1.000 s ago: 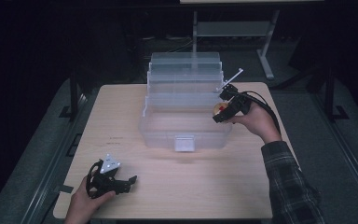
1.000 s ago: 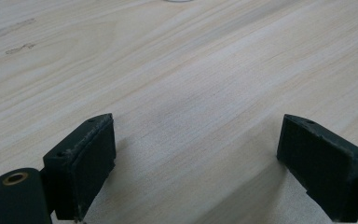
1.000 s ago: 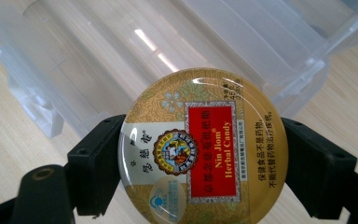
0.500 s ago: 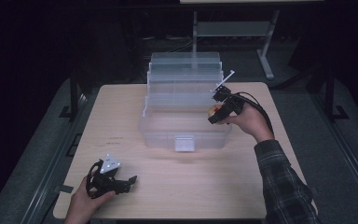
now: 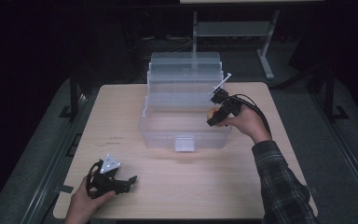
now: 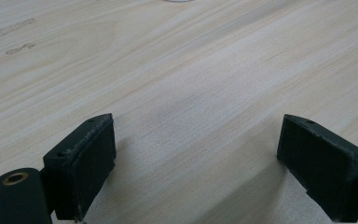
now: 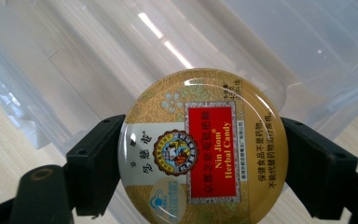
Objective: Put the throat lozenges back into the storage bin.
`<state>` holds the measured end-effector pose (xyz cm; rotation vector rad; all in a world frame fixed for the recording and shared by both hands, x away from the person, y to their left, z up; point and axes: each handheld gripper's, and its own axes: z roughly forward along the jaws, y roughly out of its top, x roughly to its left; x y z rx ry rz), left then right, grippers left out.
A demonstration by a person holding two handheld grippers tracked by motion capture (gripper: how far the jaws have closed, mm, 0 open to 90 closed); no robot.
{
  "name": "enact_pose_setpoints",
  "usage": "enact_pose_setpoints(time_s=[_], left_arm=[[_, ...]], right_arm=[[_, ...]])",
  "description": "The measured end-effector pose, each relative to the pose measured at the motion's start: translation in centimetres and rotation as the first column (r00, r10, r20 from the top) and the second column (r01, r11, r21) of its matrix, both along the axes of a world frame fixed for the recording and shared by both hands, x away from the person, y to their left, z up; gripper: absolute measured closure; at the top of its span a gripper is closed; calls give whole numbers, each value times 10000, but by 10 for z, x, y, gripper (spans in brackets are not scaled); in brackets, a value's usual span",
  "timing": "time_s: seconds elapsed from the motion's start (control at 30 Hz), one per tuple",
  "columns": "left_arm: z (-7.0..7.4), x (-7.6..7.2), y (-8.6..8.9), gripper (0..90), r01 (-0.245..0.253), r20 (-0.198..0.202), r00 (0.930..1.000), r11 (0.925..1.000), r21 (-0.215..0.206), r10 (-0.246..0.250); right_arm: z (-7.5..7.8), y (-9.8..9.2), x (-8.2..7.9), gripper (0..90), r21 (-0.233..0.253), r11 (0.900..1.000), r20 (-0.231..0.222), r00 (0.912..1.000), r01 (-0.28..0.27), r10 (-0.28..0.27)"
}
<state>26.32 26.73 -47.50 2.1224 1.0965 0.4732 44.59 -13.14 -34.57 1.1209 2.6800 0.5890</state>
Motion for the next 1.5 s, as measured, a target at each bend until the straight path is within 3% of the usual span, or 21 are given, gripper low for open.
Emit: enact_pose_setpoints(time_s=[0.5,0.63,0.77,1.5], left_arm=[[0,0,0,106,-1,4,10000,10000,-1,1],[0,0,0,106,-5,3,10000,10000,-9,5],[0,0,0,106,-2,4,10000,10000,-7,2],[0,0,0,106,7,11,10000,10000,11,-7]], right_arm=[[11,-12,-10,124,370,9990,437,9987,251,-267],[13,-18,-15,28,475,9985,672,9972,281,-312],[15,-27,-23,0,639,9972,935,9946,381,-440],[11,-73,-67,0,988,9913,1630,9813,869,-1022]])
